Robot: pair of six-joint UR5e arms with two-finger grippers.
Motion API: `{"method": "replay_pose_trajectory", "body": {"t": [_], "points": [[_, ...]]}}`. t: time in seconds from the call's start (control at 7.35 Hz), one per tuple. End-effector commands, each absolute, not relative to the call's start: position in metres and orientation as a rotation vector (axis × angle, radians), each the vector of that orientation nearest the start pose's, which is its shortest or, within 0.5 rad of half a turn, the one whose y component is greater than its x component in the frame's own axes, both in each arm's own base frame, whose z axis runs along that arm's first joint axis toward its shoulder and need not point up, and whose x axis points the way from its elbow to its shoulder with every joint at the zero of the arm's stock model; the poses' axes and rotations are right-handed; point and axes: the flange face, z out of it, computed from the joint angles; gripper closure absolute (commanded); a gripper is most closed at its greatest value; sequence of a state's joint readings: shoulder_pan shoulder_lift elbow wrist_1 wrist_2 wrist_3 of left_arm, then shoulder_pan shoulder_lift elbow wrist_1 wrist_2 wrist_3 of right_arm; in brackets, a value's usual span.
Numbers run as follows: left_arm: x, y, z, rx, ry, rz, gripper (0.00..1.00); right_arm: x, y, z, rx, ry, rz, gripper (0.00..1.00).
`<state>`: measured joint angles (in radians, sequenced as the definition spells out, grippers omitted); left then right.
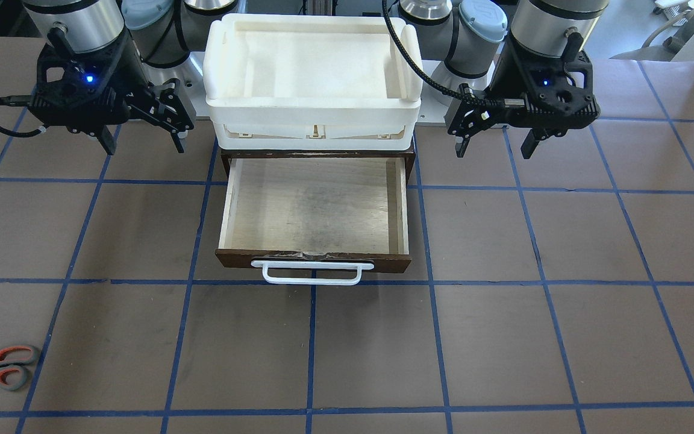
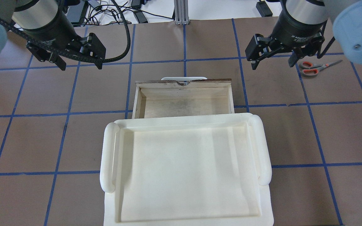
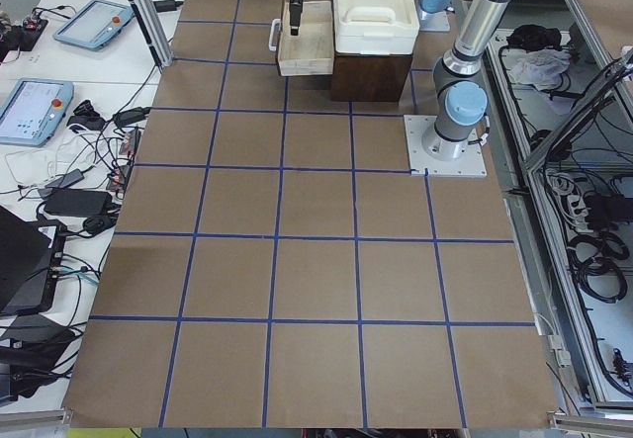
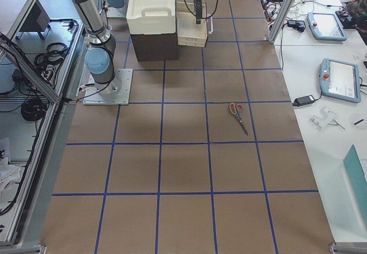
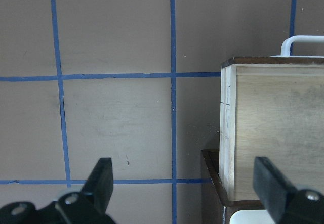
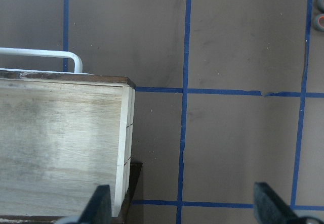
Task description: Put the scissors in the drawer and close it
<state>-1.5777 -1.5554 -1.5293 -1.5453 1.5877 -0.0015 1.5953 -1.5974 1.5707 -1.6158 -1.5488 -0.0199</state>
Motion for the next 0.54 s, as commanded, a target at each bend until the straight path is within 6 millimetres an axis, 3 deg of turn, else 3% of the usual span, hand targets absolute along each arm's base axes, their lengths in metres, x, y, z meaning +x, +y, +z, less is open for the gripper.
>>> {"method": "replay_pose_trajectory", "body": {"t": [0.0, 0.41], "points": [[-0.1354, -0.4915, 0.5185, 0.008, 3.123, -0.127, 0.00, 0.1457, -0.4844, 0.5054, -0.073, 3.126, -0.113, 0.00], [-0.1346, -0.4917, 0.5185, 0.006, 3.122, -0.127, 0.00, 0.1468, -0.4839, 0.5044, -0.068, 3.116, -0.105, 0.00]]}}
